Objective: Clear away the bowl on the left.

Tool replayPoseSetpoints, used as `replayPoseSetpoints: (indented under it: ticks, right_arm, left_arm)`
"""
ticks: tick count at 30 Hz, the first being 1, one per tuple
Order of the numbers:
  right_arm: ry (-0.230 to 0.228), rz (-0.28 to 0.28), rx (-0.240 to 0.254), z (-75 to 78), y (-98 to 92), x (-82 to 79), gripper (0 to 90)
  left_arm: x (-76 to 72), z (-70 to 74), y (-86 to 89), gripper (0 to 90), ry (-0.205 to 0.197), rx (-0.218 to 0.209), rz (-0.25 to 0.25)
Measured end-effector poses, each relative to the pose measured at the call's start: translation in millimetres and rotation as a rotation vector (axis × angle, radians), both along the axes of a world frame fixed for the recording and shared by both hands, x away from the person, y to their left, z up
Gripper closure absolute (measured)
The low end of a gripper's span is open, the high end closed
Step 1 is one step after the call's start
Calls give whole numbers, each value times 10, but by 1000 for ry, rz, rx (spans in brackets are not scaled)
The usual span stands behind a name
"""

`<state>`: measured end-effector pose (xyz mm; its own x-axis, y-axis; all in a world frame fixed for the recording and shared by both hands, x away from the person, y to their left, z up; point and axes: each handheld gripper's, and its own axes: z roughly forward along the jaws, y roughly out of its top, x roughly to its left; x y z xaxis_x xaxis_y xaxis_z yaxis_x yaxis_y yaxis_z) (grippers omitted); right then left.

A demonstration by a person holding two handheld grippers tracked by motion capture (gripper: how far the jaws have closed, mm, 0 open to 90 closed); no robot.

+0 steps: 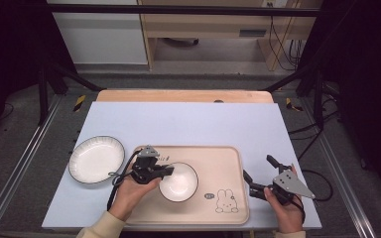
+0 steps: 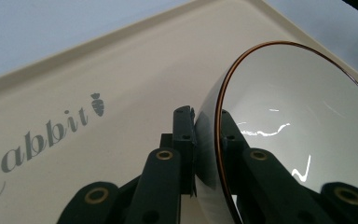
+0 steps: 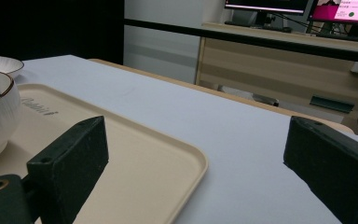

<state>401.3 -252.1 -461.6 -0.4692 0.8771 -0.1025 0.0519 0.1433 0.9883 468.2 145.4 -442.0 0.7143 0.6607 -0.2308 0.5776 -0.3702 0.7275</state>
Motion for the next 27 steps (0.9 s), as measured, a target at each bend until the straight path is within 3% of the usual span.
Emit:
replayPoseSetpoints:
  ticks: [27]
  right_arm:
    - [-8,23,0,0,19,-3,65]
  left_arm:
    - [26,-64,7,818,53,0,12]
